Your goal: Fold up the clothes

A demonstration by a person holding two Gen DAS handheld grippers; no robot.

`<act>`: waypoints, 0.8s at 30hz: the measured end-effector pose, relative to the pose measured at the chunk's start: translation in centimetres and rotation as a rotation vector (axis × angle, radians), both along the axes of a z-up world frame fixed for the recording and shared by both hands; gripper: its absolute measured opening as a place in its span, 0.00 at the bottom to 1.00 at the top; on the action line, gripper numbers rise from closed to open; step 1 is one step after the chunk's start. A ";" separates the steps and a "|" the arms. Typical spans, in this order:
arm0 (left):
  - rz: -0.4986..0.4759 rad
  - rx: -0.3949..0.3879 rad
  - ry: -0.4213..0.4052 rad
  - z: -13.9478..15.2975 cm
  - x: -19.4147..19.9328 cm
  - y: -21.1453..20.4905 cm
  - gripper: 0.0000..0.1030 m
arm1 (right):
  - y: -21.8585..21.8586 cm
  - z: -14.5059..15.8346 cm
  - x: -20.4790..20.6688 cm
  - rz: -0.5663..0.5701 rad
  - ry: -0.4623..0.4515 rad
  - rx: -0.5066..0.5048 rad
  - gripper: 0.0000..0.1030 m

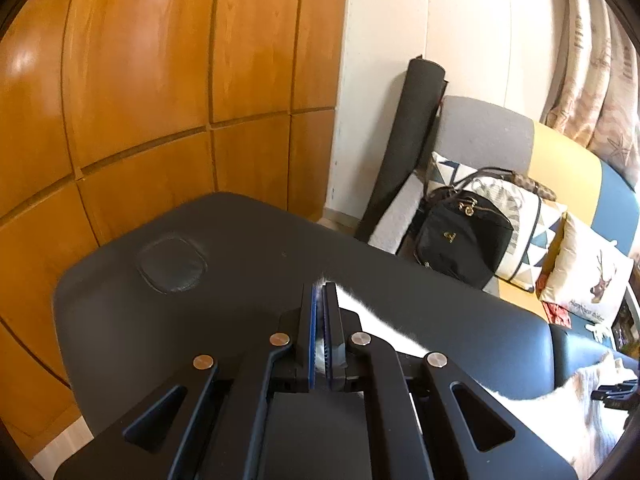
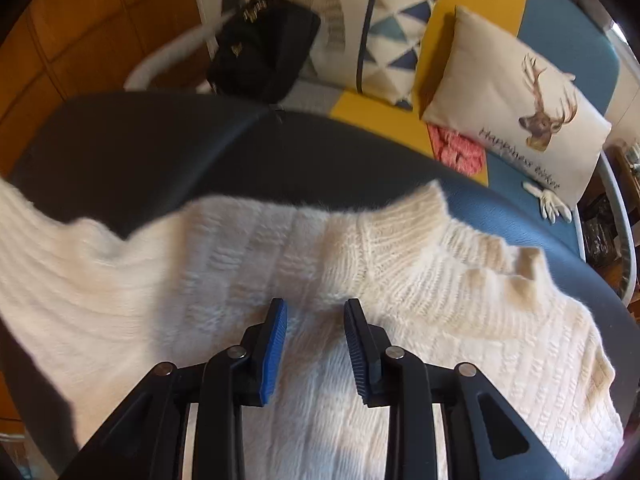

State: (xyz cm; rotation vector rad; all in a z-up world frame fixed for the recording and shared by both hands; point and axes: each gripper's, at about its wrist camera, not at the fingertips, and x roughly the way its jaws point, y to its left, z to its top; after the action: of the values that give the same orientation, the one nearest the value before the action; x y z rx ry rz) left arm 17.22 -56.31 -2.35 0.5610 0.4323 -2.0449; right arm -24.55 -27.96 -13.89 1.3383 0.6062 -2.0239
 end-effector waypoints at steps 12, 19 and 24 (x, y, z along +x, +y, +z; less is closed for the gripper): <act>-0.028 0.126 -0.423 -10.0 -6.1 0.4 0.02 | 0.3 0.9 -3.4 -0.132 0.001 -0.059 0.26; 0.071 0.234 -0.298 -9.0 -1.5 0.1 0.05 | -3.5 3.8 0.6 0.132 -0.116 -0.235 0.26; 0.064 0.231 -0.249 -6.5 -0.6 0.5 0.05 | -6.5 1.6 0.7 0.136 -0.140 -0.128 0.26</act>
State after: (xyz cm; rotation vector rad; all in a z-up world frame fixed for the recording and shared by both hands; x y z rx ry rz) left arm 16.62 -55.76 -8.87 0.9186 0.5330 -1.8463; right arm -23.88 -34.49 -12.30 1.3137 0.4824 -1.8122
